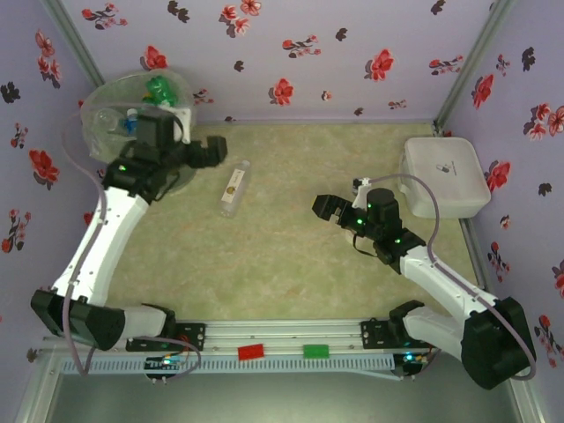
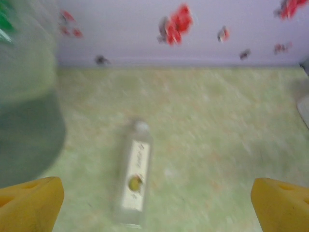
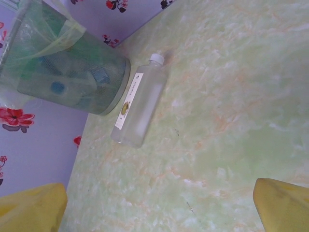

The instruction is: Put the plastic bottles in the bin

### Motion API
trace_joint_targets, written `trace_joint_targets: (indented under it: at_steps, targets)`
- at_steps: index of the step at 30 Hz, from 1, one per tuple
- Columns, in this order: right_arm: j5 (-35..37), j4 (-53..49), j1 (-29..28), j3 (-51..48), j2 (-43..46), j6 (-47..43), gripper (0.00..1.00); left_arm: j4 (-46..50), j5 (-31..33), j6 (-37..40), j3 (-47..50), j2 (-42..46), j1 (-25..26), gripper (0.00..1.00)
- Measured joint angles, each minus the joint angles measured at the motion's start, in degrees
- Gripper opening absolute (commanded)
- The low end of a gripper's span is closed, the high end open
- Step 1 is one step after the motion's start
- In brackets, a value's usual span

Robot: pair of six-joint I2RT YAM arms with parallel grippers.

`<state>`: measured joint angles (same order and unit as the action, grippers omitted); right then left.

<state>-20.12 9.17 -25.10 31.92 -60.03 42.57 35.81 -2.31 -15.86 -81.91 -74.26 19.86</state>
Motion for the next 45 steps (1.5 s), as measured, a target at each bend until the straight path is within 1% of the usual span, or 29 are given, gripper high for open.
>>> trace_joint_targets:
  at_steps: [2, 4, 9, 13, 17, 19, 23, 29, 34, 35, 36, 39, 41, 45]
  targets:
    - [0.7, 0.1, 0.0, -0.3, -0.1, 0.2, 1.00, -2.8, -0.6, -1.3, 6.4, 0.3, 2.0, 1.00]
    - [1.6, 0.3, 0.0, -0.7, -0.1, 0.6, 0.99, -4.2, -0.8, -2.1, 10.3, -0.5, 3.1, 1.00]
    - [4.4, 0.4, 0.0, -1.5, -0.1, 1.9, 1.00, -7.0, 1.4, -1.8, 12.0, -7.8, 4.6, 1.00]
    - [6.3, -0.3, 0.0, -1.7, 0.6, 2.6, 1.00, -7.5, 4.7, 0.9, 8.8, -17.8, 4.6, 1.00]
    - [7.7, -2.3, 0.0, -1.7, 3.5, 2.7, 1.00, -6.0, 6.9, 3.7, 0.5, -29.7, 4.1, 1.00]
    - [8.4, -3.3, 0.0, -1.7, 5.2, 2.7, 1.00, -5.2, 7.7, 4.6, -2.7, -33.9, 3.6, 1.00]
    - [9.9, -5.5, 0.0, -1.7, 8.1, 2.5, 1.00, -3.7, 8.9, 6.0, -5.5, -39.0, 2.2, 1.00]
    - [11.2, -7.5, 0.0, -1.7, 8.8, 2.2, 0.99, -2.2, 9.3, 6.3, -6.1, -42.8, 1.4, 0.98]
    - [11.4, -8.2, 0.0, -1.8, 8.9, 1.5, 1.00, -2.0, 9.1, 6.4, -6.1, -44.5, 1.5, 0.90]
    - [11.5, -8.2, 0.0, -2.0, 9.0, 1.4, 1.00, -2.0, 9.0, 6.4, -6.1, -44.8, 1.5, 0.87]
    - [11.6, -8.3, 0.0, -2.1, 9.2, 1.4, 1.00, -1.9, 8.7, 6.4, -6.1, -45.1, 1.4, 0.83]
    - [12.0, -8.5, 0.0, -2.5, 9.6, 1.4, 1.00, -1.9, 8.1, 6.3, -6.1, -45.8, 1.5, 0.66]
    - [12.3, -8.5, 0.0, -2.5, 9.6, 1.3, 1.00, -1.7, 7.6, 6.1, -6.1, -45.9, 1.5, 0.57]
    - [12.4, -8.5, 0.0, -2.5, 9.6, 1.0, 1.00, -1.6, 7.4, 5.9, -6.1, -45.7, 1.5, 0.52]
